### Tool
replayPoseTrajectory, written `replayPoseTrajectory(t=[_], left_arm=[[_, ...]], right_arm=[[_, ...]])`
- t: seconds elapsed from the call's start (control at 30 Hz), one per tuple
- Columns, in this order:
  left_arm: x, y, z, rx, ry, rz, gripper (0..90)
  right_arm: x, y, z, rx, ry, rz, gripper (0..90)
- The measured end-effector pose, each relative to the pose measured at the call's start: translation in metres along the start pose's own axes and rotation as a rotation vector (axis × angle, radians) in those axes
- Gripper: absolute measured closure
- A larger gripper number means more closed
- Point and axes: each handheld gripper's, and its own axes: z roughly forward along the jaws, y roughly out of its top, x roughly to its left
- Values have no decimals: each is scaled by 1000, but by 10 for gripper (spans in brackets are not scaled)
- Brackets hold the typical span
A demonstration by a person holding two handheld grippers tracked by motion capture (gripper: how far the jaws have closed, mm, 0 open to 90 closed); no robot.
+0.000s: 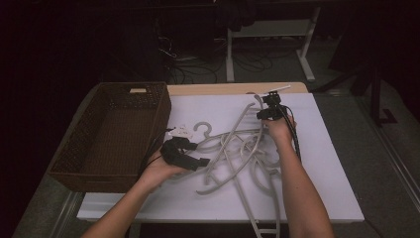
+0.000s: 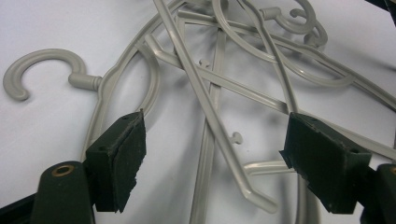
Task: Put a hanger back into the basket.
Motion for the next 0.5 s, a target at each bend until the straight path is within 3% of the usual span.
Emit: replayPoseTrajectory(t=[0.33, 0.37, 0.43, 0.47, 0.5], left_arm=[[1, 0, -1, 0, 10, -1, 209], [1, 0, -1, -1, 11, -1, 209], [1, 0, -1, -4, 12, -3, 209], [1, 0, -2, -4, 13, -3, 209], [1, 0, -2, -4, 14, -4, 209]], right_arm=[[17, 11, -11, -32, 81, -24, 808], [26, 13, -13, -24, 85, -57, 809], [29, 14, -13, -21, 93, -66, 809], [40, 15, -12, -4, 96, -113, 808], [40, 15, -12, -4, 96, -113, 808]])
